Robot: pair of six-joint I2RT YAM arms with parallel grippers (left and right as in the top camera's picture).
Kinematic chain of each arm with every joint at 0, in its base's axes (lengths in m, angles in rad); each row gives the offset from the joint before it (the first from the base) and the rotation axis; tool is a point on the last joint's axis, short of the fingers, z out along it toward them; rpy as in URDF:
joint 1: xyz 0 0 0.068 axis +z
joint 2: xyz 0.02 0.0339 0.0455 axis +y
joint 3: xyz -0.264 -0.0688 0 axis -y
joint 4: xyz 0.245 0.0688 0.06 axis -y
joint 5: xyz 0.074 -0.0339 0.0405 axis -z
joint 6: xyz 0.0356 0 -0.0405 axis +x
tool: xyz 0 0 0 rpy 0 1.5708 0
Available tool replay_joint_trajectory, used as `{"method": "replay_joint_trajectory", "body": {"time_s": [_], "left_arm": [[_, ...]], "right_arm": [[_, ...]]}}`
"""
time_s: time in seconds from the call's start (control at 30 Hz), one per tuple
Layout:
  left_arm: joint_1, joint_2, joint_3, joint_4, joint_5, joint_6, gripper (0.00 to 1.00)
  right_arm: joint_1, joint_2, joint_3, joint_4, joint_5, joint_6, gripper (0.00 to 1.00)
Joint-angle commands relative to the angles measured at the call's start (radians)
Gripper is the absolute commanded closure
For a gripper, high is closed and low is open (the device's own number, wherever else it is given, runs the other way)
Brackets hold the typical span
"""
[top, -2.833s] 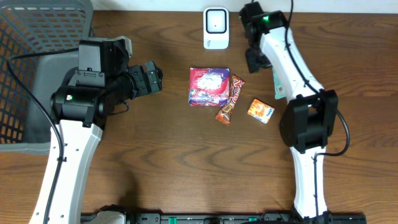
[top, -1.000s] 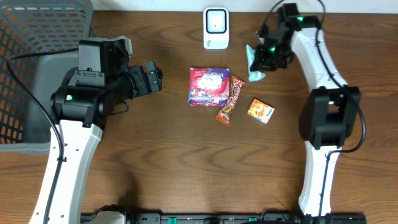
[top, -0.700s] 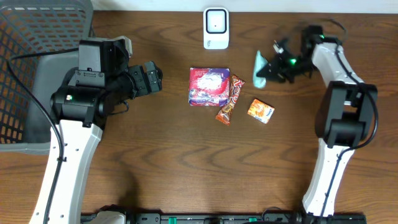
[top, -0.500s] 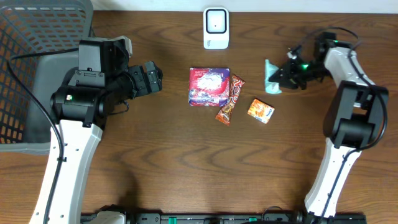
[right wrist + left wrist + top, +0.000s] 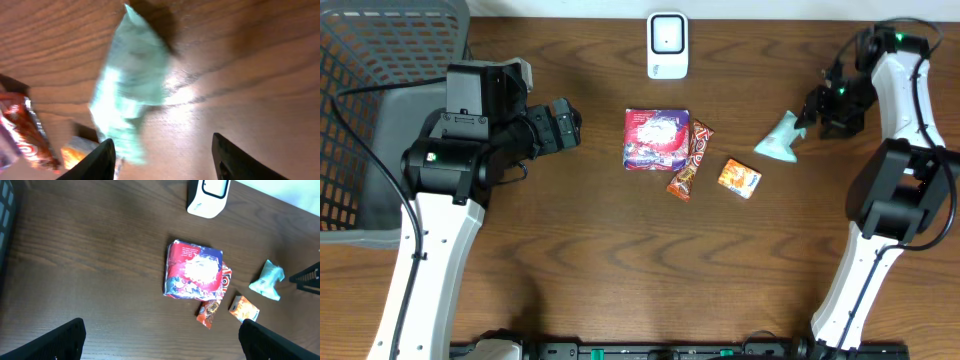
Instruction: Scan the item barcode
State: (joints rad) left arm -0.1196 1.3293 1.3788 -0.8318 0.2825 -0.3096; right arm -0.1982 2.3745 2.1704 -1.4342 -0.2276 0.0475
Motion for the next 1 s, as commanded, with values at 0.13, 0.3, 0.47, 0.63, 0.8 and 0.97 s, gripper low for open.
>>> {"method": "replay_joint_trajectory", "body": {"time_s": [0.13, 0.3, 0.47, 0.63, 0.8, 0.97], "left_arm": [[0.003, -0.009, 0.000, -0.002, -0.006, 0.010, 0.02], [0.003, -0.009, 0.000, -0.002, -0.006, 0.010, 0.02], [0.003, -0.009, 0.000, -0.002, -0.006, 0.010, 0.02], [0.003, -0.009, 0.000, -0.002, -0.006, 0.010, 0.02], [0.003, -0.009, 0.000, -0.002, -0.006, 0.010, 0.02], [0.003, -0.009, 0.000, -0.002, -0.006, 0.010, 0.02]], "right_arm": [[0.014, 0.000, 0.043, -0.014, 0.006, 0.050, 0.34], [-0.052, 0.000, 0.019, 0.008, -0.248, 0.046, 0.30], [-0.064, 0.000, -0.079, 0.063, -0.314, 0.000, 0.18], [-0.060, 0.000, -0.227, 0.222, -0.337, 0.085, 0.20], [-0.059, 0.000, -0.360, 0.405, -0.521, 0.095, 0.24], [-0.053, 0.000, -0.412, 0.476, -0.536, 0.116, 0.50]]}}
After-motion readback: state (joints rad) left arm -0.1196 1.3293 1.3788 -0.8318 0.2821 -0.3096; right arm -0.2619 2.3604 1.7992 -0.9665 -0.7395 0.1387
